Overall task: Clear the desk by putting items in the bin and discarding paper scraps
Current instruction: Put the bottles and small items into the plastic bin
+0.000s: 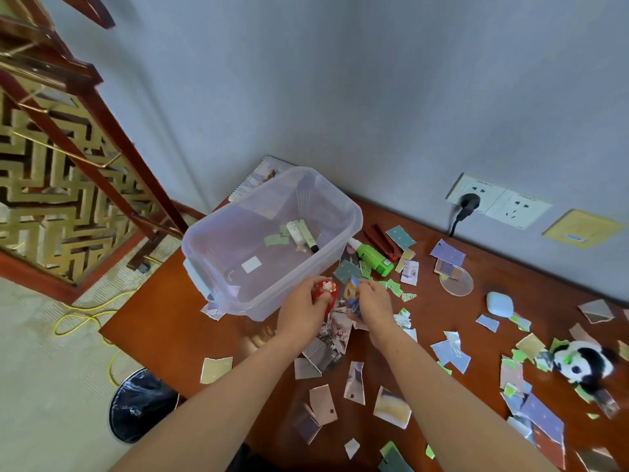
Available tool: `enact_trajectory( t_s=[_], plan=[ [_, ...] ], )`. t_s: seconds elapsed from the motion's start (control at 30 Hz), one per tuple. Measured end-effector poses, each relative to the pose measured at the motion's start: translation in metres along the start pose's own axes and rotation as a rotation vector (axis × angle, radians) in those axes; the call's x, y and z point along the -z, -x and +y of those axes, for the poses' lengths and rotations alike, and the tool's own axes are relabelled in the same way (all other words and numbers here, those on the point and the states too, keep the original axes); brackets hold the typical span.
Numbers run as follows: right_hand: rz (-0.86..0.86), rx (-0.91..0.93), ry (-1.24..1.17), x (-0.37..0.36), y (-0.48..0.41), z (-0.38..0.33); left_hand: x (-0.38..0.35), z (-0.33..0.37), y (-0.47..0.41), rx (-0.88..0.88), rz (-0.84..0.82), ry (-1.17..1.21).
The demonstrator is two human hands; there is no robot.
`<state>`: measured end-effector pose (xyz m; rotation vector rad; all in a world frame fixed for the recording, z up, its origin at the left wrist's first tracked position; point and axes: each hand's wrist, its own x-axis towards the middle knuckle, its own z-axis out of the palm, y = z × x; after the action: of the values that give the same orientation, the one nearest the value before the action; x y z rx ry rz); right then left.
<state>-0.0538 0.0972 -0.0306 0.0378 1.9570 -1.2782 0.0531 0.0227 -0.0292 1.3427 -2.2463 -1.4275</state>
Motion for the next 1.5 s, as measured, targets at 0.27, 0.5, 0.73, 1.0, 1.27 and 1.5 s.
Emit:
enact_trajectory(
  t_s=[0.27,0.5,0.73,1.0,1.27,1.5],
  plan=[
    [0.062,0.136,-0.235,0.001,0.034,-0.027,0.021,0.020,0.016,-0.011,0.047,0.221],
    [0.020,0.305,-0.261,-0.025,0.049,-0.067,0.060,0.036,0.002,-0.065,0.171,0.353],
    [-0.128,0.260,-0.139,-0.068,0.024,-0.105,0.102,0.033,-0.048,0.138,0.193,0.595],
    [-0.181,0.129,0.245,-0.116,-0.032,-0.130,0.111,0.013,-0.107,0.468,0.106,0.718],
    [-0.170,0.150,0.554,-0.159,-0.101,-0.111,0.091,-0.016,-0.160,0.603,0.020,0.702],
    [-0.192,0.203,0.618,-0.173,-0.112,-0.105,0.077,-0.027,-0.177,0.717,0.074,0.858]
  ],
)
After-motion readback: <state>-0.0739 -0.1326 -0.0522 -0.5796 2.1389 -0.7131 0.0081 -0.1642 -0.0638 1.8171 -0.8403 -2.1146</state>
